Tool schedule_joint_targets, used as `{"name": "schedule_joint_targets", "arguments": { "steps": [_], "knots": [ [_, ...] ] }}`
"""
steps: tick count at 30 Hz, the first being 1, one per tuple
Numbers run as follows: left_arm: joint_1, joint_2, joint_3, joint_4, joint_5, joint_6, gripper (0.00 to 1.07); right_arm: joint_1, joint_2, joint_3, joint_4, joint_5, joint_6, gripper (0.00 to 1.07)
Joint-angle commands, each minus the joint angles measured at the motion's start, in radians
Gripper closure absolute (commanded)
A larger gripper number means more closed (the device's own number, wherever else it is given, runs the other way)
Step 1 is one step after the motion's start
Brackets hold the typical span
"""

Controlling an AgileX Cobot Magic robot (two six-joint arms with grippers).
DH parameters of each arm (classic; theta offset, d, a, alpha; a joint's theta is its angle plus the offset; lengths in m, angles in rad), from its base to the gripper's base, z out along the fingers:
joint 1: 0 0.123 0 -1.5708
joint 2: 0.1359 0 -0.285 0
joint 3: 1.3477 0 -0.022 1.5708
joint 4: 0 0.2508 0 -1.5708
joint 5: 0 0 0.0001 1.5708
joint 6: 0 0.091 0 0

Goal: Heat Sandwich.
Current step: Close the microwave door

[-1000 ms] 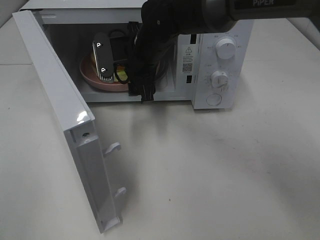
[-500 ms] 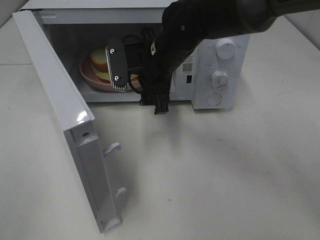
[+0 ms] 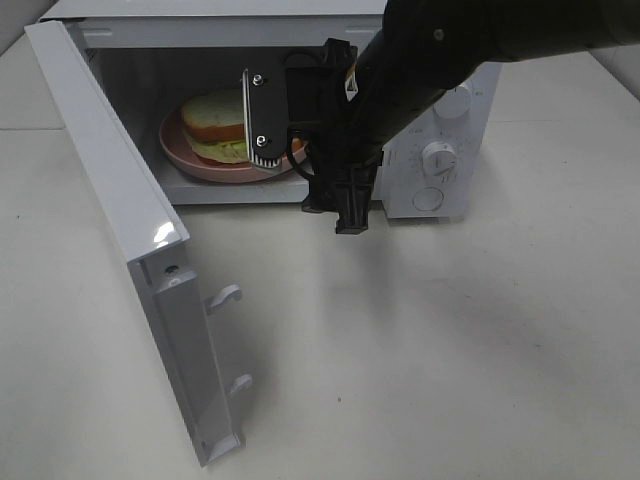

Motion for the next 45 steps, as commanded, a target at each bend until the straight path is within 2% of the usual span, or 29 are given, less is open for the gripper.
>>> {"name": "schedule_joint_targets", "arguments": {
  "steps": [1, 14, 21, 31, 40, 45],
  "knots": [
    [0.001, -0.029, 0.004, -0.004, -0.012, -0.003, 0.09, -0.002, -0.055, 0.045, -0.001, 0.001, 0.055, 0.31],
    [0.001, -0.029, 0.004, -0.004, -0.012, -0.003, 0.09, -0.002, -0.222, 0.215, -0.001, 0.005, 0.233, 0.31],
    [0.001, -0.029, 0.004, -0.004, -0.012, -0.003, 0.09, -0.002, -0.328, 0.31, -0.001, 0.029, 0.427, 0.31],
    [0.001, -0.029, 0.004, -0.004, -0.012, -0.003, 0.09, -0.002, -0.493, 0.418, -0.001, 0.175, 0.767, 0.31],
    [0.001, -0.029, 0.004, -0.004, -0.012, -0.003, 0.09, -0.002, -0.669, 0.508, 0.005, 0.307, 0.824, 0.31],
    [0.001, -0.029, 0.004, -0.004, -0.012, -0.003, 0.09, -0.002, -0.752, 0.52, 0.006, 0.396, 0.847, 0.31]
  ]
}}
